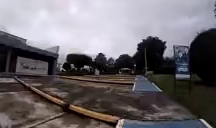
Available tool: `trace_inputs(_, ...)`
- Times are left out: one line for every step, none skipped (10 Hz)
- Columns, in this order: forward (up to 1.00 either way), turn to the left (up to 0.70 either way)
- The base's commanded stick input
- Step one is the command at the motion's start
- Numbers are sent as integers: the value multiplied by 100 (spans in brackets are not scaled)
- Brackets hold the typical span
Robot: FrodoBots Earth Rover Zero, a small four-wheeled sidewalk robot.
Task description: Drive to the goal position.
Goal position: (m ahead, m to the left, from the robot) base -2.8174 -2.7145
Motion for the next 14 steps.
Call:
trace_inputs(-70, 0)
trace_inputs(-70, 0)
trace_inputs(-70, 0)
trace_inputs(-70, 0)
trace_inputs(-70, 0)
trace_inputs(-70, 0)
trace_inputs(-70, 0)
trace_inputs(-70, 0)
trace_inputs(-70, 0)
trace_inputs(-70, 0)
trace_inputs(-70, 0)
trace_inputs(-70, 0)
trace_inputs(-70, 0)
trace_inputs(-70, 0)
